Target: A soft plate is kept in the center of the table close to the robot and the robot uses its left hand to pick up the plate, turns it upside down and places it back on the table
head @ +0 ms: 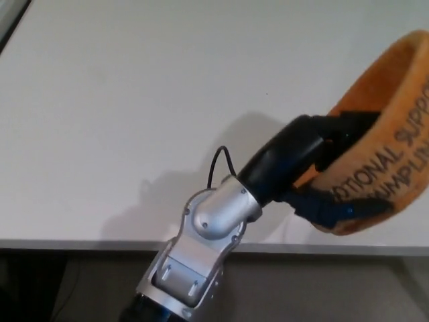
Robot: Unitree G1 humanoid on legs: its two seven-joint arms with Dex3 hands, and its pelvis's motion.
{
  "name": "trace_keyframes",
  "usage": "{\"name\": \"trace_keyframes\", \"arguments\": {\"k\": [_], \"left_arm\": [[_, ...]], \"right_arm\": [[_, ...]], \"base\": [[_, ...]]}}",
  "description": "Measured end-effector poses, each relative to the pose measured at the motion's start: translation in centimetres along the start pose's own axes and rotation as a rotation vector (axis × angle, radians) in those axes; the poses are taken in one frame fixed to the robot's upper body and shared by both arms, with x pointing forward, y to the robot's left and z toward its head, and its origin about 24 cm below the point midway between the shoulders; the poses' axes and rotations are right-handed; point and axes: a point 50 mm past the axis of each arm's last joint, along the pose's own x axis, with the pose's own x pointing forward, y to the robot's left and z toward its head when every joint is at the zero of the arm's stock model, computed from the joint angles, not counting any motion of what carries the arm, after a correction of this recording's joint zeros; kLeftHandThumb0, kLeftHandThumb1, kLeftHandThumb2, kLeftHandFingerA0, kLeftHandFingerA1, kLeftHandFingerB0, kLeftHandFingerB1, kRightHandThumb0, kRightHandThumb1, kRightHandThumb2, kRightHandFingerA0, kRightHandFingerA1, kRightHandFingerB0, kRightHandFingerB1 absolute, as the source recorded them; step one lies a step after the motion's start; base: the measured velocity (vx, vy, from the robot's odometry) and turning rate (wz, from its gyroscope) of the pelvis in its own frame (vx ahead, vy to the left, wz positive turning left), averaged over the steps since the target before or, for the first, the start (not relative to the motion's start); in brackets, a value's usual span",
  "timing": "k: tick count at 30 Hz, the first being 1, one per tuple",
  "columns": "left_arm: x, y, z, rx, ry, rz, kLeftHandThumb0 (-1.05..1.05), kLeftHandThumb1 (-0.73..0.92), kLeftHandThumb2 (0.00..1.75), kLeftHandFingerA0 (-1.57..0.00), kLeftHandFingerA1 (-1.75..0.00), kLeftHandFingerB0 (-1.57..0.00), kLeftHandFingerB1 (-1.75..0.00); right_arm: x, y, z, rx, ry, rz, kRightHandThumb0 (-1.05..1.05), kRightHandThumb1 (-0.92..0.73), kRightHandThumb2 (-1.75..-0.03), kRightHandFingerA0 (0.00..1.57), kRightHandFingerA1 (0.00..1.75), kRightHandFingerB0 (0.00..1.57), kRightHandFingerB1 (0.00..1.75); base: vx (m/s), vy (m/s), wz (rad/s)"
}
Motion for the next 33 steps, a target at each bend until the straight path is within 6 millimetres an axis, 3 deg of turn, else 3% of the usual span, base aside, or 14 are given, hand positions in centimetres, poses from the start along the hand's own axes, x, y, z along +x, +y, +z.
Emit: {"name": "trace_keyframes", "arguments": {"k": [10, 13, 14, 15, 18, 19, 20, 21, 22, 25, 26, 31, 32, 33], "left_arm": [[-1.0, 3.2, -0.1, -0.154, -0.015, 0.172, -0.27, 0.69, 0.64, -0.97, -1.75, -0.54, -1.75], [-1.7, 4.7, -0.2, -0.209, -0.022, 0.263, -0.24, 0.68, 0.63, -0.96, -1.75, -0.46, -1.53], [-1.9, 5.1, -0.3, -0.222, -0.024, 0.287, -0.24, 0.63, 0.67, -0.98, -1.75, -0.45, -1.04], [-2.1, 5.5, -0.3, -0.236, -0.026, 0.31, -0.24, 0.63, 0.67, -0.98, -1.75, -0.45, -1.04], [-2.9, 6.8, -0.5, -0.285, -0.038, 0.398, -0.25, 0.69, 0.61, -0.96, -1.75, -0.35, -1.47], [-3.2, 7.3, -0.5, -0.301, -0.042, 0.428, -0.27, 0.72, 0.62, -0.97, -1.75, -0.3, -1.29], [-3.4, 7.5, -0.6, -0.311, -0.045, 0.445, -0.42, 0.58, 0.92, -1.23, -1.43, -0.44, -0.91], [-3.7, 8.0, -0.7, -0.336, -0.051, 0.485, -0.42, 0.58, 0.92, -1.23, -1.43, -0.44, -0.91], [-4.1, 8.5, -0.7, -0.355, -0.057, 0.518, -0.27, 0.72, 0.64, -1.0, -1.75, -0.28, -0.7], [-5.1, 9.6, -1.0, -0.418, -0.077, 0.616, -0.3, 0.71, 0.66, -1.04, -1.75, -0.27, -0.69], [-5.2, 9.8, -1.0, -0.426, -0.079, 0.627, -0.28, 0.66, 0.74, -1.1, -1.75, -0.11, -0.49], [-7.4, 11.7, -1.6, -0.537, -0.113, 0.82, -0.28, 0.68, 0.73, -1.02, -1.75, -0.14, -0.55], [-7.8, 11.9, -1.7, -0.551, -0.116, 0.847, -0.31, 0.72, 0.76, -1.04, -1.75, -0.39, -0.93], [-8.4, 12.4, -1.9, -0.578, -0.122, 0.9, -0.43, 0.61, 1.0, -1.27, -1.42, -0.44, -0.81]], "right_arm": [[0.2, 0.0, 0.0, 0.001, -0.001, -0.001, -0.65, -0.84, -0.66, 0.43, 0.33, 0.26, 0.3], [0.2, 0.0, 0.0, 0.001, -0.002, -0.001, -0.63, -0.83, -0.66, 0.41, 0.33, 0.27, 0.3], [0.2, 0.0, 0.0, 0.001, -0.002, -0.001, -0.65, -0.84, -0.66, 0.42, 0.33, 0.26, 0.3], [0.2, 0.0, 0.0, 0.001, -0.002, -0.001, -0.65, -0.84, -0.66, 0.42, 0.33, 0.26, 0.3], [0.2, -0.1, 0.0, 0.0, -0.003, -0.001, -0.64, -0.83, -0.66, 0.42, 0.33, 0.26, 0.3], [0.2, -0.1, 0.0, 0.0, -0.003, -0.001, -0.63, -0.83, -0.65, 0.42, 0.33, 0.27, 0.31], [0.2, -0.1, 0.0, 0.0, -0.003, -0.001, -0.66, -0.83, -0.66, 0.42, 0.33, 0.27, 0.3], [0.3, -0.1, 0.1, 0.0, -0.004, -0.001, -0.66, -0.83, -0.66, 0.42, 0.33, 0.27, 0.3], [0.3, -0.1, 0.1, 0.0, -0.004, -0.001, -0.66, -0.83, -0.66, 0.42, 0.33, 0.27, 0.31], [0.3, -0.1, 0.1, 0.0, -0.006, -0.001, -0.64, -0.82, -0.66, 0.43, 0.34, 0.28, 0.31], [0.3, -0.1, 0.1, 0.0, -0.006, -0.001, -0.64, -0.83, -0.66, 0.43, 0.35, 0.28, 0.31], [0.4, -0.1, 0.1, -0.002, -0.009, -0.001, -0.64, -0.84, -0.66, 0.42, 0.36, 0.27, 0.31], [0.4, -0.1, 0.2, -0.002, -0.01, -0.001, -0.66, -0.83, -0.66, 0.41, 0.35, 0.28, 0.31], [0.4, -0.1, 0.2, -0.003, -0.012, 0.0, -0.66, -0.83, -0.66, 0.41, 0.35, 0.27, 0.31]], "base": [[0.0, 0.0, 0.0], [0.0, 0.0, 0.0], [0.0, 0.0, 0.0], [0.0, 0.0, 0.0], [0.0, 0.0, 0.0], [0.0, 0.0, 0.0], [0.0, 0.0, 0.0], [0.0, 0.0, 0.0], [0.0, 0.0, 0.0], [0.0, 0.0, 0.0], [0.0, 0.0, 0.0], [0.0, 0.0, 0.0], [0.0, 0.0, 0.0], [0.0, 0.0, 0.0]]}}
